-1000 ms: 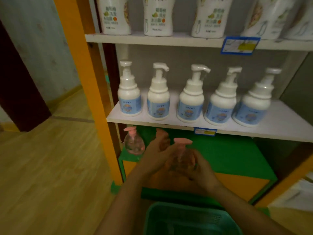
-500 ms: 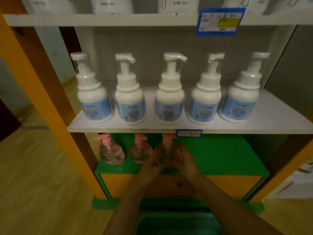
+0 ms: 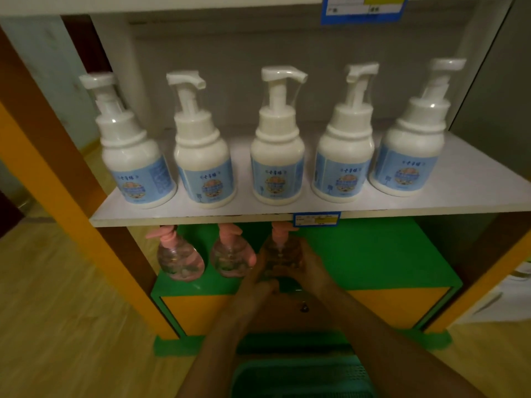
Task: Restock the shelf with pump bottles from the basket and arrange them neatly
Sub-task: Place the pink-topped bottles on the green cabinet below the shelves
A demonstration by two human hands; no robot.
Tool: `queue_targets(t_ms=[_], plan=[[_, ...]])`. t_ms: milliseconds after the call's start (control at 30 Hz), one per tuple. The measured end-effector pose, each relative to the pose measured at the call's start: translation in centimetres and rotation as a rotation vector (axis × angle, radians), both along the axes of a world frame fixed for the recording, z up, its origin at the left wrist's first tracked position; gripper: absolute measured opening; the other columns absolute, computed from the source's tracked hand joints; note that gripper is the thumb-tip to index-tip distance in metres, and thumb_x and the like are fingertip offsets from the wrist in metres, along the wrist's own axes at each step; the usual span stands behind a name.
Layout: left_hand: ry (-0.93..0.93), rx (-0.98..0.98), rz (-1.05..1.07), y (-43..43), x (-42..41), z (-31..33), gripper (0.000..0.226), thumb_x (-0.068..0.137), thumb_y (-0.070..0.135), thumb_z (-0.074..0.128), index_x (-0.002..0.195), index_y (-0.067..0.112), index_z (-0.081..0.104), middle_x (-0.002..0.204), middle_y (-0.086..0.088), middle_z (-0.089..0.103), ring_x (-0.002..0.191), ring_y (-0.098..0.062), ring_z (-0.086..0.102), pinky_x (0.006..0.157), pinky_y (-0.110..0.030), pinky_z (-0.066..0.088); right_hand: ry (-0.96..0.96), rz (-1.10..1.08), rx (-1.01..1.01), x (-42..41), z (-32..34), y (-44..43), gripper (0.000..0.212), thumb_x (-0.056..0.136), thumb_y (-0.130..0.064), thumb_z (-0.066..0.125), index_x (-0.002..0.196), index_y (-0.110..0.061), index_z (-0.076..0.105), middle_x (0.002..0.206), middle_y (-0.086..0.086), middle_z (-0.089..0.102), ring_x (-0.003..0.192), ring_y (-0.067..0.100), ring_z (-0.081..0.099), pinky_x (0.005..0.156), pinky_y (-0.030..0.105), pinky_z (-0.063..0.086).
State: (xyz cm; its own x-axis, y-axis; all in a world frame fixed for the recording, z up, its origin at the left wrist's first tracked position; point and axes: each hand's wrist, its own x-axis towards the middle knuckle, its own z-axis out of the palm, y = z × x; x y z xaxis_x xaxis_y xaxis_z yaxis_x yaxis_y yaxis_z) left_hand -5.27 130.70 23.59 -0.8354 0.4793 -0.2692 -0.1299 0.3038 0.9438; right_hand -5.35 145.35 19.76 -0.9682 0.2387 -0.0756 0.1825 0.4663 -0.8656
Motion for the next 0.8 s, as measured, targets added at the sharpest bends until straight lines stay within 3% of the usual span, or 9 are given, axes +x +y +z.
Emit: queue_targets(t_ms=[67, 133, 200, 300, 367, 433, 533, 633, 800], plan=[[0.019, -0.01, -0.001, -0.1, 0.3, 0.1, 0.071, 0.082, -0.01, 0.041, 0.137, 0.032, 0.024, 0.103, 0.016, 0.041, 0.078, 0.006, 0.039, 0.051, 0.004, 0.04, 0.002, 0.023, -0.051, -0.1, 0.4, 0.0, 0.053, 0.077, -0.013, 0.071, 0.122, -0.013, 0.043, 0.111, 0.003, 0.059, 0.091, 0.009, 0.055, 0.077, 0.015, 0.045], [0.046, -0.02, -0.008, 0.0, 0.6, 0.2, 0.071, 0.083, -0.009, 0.041, 0.14, 0.029, 0.022, 0.111, 0.011, 0.038, 0.075, 0.006, 0.039, 0.05, 0.005, 0.039, 0.013, 0.051, -0.142, -0.2, 0.7, -0.2, 0.041, 0.078, -0.004, 0.069, 0.106, -0.023, 0.046, 0.101, -0.005, 0.057, 0.082, 0.002, 0.058, 0.065, 0.007, 0.048], [0.1, -0.046, 0.001, 0.0, 0.9, 0.1, 0.067, 0.085, -0.008, 0.042, 0.14, 0.025, 0.025, 0.118, 0.009, 0.037, 0.076, 0.004, 0.042, 0.053, 0.004, 0.04, 0.076, 0.043, -0.107, 0.4, 1.0, -0.3, 0.054, 0.071, -0.005, 0.076, 0.106, -0.031, 0.043, 0.103, -0.011, 0.055, 0.093, 0.003, 0.057, 0.074, 0.005, 0.047], [0.307, -0.079, 0.105, -0.2, 2.2, -0.2, 0.048, 0.083, -0.008, 0.045, 0.127, 0.013, 0.047, 0.128, 0.0, 0.049, 0.104, -0.01, 0.051, 0.079, -0.007, 0.042, 0.166, -0.068, 0.253, 2.5, -0.4, 0.0, 0.073, 0.071, -0.02, 0.075, 0.133, -0.018, 0.037, 0.131, 0.004, 0.052, 0.122, 0.022, 0.047, 0.103, 0.032, 0.039], [0.385, -0.117, 0.131, -0.3, 3.5, -0.7, 0.038, 0.079, -0.002, 0.044, 0.114, 0.005, 0.057, 0.119, -0.005, 0.054, 0.107, -0.013, 0.048, 0.086, -0.015, 0.04, 0.181, -0.116, 0.497, 5.5, -0.5, 0.3, 0.064, 0.074, -0.016, 0.067, 0.132, -0.013, 0.041, 0.13, 0.009, 0.053, 0.121, 0.027, 0.047, 0.099, 0.038, 0.035], [0.407, -0.197, 0.052, -0.3, 5.1, -1.5, 0.043, 0.069, 0.01, 0.043, 0.108, 0.002, 0.061, 0.111, -0.009, 0.059, 0.101, -0.02, 0.055, 0.086, -0.027, 0.045, 0.122, -0.047, 0.621, 8.8, -0.3, 0.9, 0.057, 0.073, -0.015, 0.063, 0.127, -0.015, 0.046, 0.127, 0.008, 0.054, 0.119, 0.027, 0.048, 0.095, 0.037, 0.034], [0.37, -0.381, -0.083, -0.1, 8.1, -3.1, 0.031, 0.078, 0.011, 0.05, 0.106, 0.007, 0.064, 0.11, -0.016, 0.066, 0.101, -0.03, 0.061, 0.088, -0.039, 0.05, -0.046, 0.073, 0.688, 13.7, -1.4, 2.3, 0.047, 0.076, -0.014, 0.058, 0.122, -0.017, 0.05, 0.127, 0.007, 0.053, 0.122, 0.025, 0.046, 0.096, 0.034, 0.03], [0.331, -0.511, -0.244, 0.3, 11.7, -5.2, 0.03, 0.083, 0.008, 0.052, 0.111, 0.008, 0.061, 0.118, -0.016, 0.062, 0.109, -0.031, 0.056, 0.094, -0.04, 0.045, -0.256, 0.169, 0.707, 18.4, -3.2, 3.4, 0.037, 0.083, -0.017, 0.053, 0.119, -0.022, 0.052, 0.13, 0.003, 0.052, 0.123, 0.023, 0.045, 0.097, 0.034, 0.03], [0.22, -0.628, -0.43, 0.5, 18.1, -9.6, 0.041, 0.086, 0.016, 0.055, 0.126, 0.009, 0.049, 0.134, -0.012, 0.05, 0.121, -0.026, 0.047, 0.102, -0.034, 0.036, -0.556, 0.347, 0.679, 24.7, -6.8, 4.1, 0.031, 0.088, -0.022, 0.051, 0.118, -0.016, 0.055, 0.127, 0.009, 0.055, 0.115, 0.025, 0.052, 0.095, 0.038, 0.041]])
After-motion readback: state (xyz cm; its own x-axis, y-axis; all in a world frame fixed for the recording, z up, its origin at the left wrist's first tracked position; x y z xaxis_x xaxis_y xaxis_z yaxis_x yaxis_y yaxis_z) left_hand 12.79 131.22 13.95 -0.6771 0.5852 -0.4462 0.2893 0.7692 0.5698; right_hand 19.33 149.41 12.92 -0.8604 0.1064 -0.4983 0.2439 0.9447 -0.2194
